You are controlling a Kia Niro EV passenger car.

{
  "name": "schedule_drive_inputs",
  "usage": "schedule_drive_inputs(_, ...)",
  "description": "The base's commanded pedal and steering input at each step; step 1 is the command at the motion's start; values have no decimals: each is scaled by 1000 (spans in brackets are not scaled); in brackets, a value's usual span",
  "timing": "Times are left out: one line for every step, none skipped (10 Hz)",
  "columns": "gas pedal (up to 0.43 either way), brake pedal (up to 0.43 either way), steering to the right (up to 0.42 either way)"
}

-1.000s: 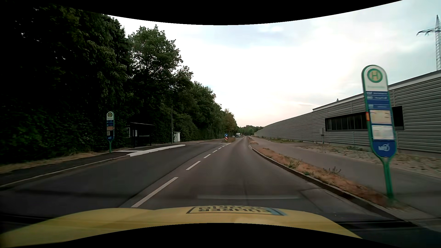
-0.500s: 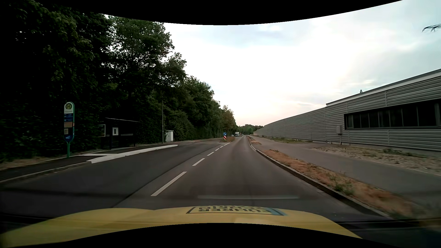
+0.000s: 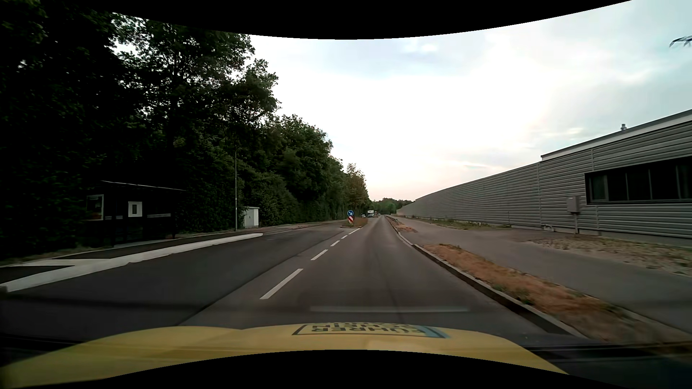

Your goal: Follow the waypoints while adhering to traffic rules and regulations

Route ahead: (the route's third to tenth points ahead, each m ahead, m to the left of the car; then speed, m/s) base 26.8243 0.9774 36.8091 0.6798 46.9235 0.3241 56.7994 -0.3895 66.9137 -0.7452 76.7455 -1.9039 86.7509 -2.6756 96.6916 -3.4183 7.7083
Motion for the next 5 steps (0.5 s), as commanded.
schedule_drive_inputs(67,0,6)
schedule_drive_inputs(67,0,8)
schedule_drive_inputs(67,0,10)
schedule_drive_inputs(67,0,12)
schedule_drive_inputs(67,0,16)
